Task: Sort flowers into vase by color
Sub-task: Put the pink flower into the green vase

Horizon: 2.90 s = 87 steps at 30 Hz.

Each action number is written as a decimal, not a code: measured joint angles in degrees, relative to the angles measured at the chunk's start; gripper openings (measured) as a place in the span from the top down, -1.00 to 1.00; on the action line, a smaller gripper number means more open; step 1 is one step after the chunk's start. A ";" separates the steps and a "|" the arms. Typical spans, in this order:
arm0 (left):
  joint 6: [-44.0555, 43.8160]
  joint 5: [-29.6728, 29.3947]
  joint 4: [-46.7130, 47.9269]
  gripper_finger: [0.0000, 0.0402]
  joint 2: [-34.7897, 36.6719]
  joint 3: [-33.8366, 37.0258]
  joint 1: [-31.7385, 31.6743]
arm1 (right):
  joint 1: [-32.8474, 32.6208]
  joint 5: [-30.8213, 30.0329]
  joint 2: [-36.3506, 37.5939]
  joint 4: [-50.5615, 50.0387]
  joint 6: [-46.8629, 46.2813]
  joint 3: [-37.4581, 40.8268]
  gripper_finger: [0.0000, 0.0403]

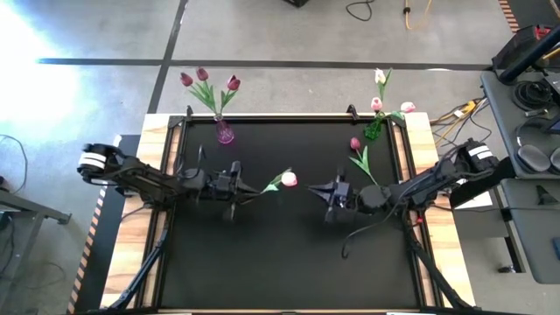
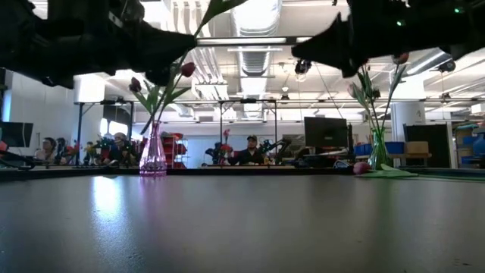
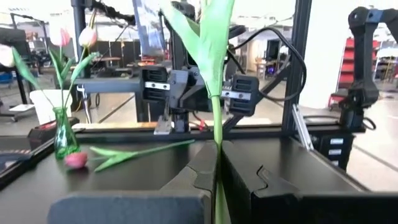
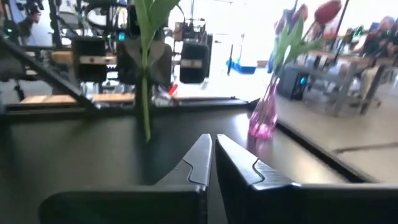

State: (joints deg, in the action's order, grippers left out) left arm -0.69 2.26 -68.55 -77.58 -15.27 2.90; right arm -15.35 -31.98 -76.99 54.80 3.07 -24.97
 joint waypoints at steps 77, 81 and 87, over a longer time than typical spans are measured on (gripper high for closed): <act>1.47 -5.39 -16.54 0.20 -12.28 2.77 -1.60 | 2.89 -41.79 24.70 -29.25 31.00 -22.69 0.94; 1.44 -5.39 -16.53 0.21 -12.28 3.09 -1.60 | 4.51 -43.22 28.48 -29.21 31.11 -22.77 0.94; 1.42 -5.39 -16.53 0.21 -12.28 3.09 -1.60 | 4.52 -49.60 31.51 -29.25 34.82 -24.34 0.94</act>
State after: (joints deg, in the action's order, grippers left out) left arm 0.73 -3.14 -85.08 -89.86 -12.19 1.30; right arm -10.83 -81.59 -45.48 25.55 37.90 -49.30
